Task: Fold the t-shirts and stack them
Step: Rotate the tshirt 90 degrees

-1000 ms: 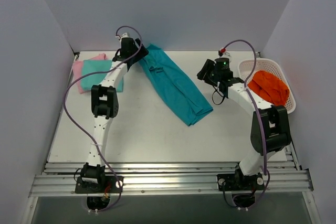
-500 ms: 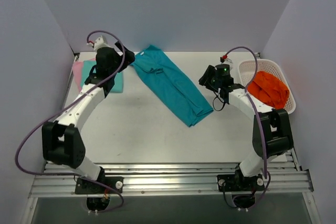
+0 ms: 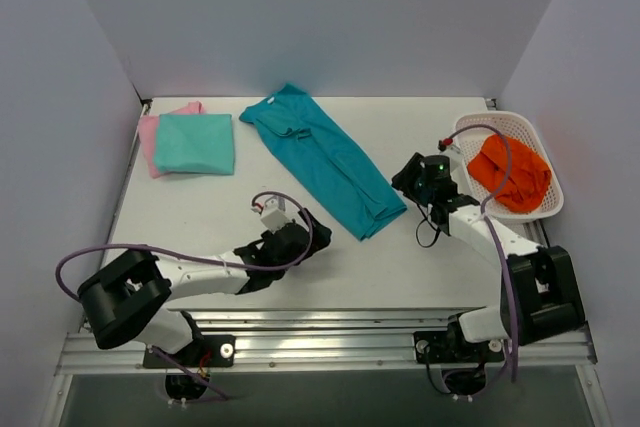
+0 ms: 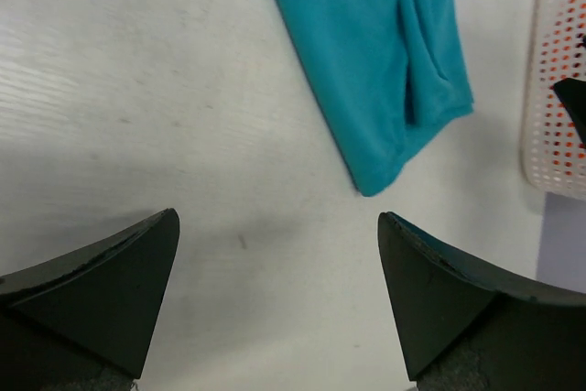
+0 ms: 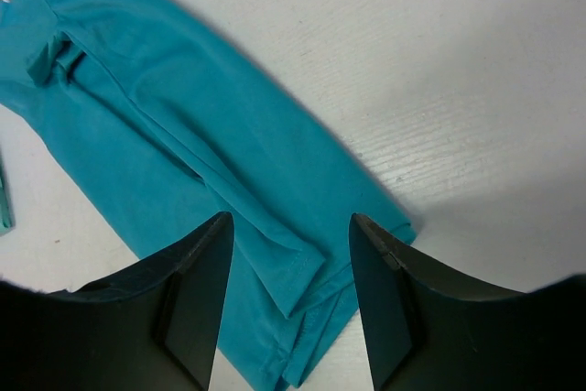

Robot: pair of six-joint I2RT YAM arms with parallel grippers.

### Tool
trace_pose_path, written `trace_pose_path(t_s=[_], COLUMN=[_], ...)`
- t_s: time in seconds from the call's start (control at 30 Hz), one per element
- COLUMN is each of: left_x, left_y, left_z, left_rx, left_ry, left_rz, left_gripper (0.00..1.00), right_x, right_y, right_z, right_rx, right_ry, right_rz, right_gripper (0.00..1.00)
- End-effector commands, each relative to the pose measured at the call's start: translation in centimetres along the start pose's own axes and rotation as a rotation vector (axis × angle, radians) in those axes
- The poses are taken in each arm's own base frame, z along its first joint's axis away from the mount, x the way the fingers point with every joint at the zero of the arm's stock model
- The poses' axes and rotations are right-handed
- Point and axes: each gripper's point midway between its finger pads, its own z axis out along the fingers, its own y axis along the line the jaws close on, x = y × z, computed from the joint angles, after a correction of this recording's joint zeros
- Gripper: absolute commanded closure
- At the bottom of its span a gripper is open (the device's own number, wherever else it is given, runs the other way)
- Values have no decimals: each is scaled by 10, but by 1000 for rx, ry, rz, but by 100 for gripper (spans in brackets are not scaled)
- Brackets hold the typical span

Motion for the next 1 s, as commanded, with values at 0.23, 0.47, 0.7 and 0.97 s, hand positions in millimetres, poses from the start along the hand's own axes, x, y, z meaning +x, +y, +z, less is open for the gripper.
trace_pose_path(t_s=[0.23,0.47,0.7,0.97], left_x=[25,42,43,60], left_y=[-75,-91,-87,-83], left_z=[29,55,87,113], left_rx=[169,206,156,176], left_ry=[-99,-73,-69,4], left_rz=[-229,-293,-289,-301], left_gripper=[0,0,9,51], right_x=[-28,-29,-26,-27], right_y=[-4,-13,-18,-19], right_z=[-41,-48,-46,-43], right_rx=[-1,28,37,44], right_ry=[-142,-160,-157,-163], right_rz=[32,25,21,18], right_gripper=[51,51,51,51])
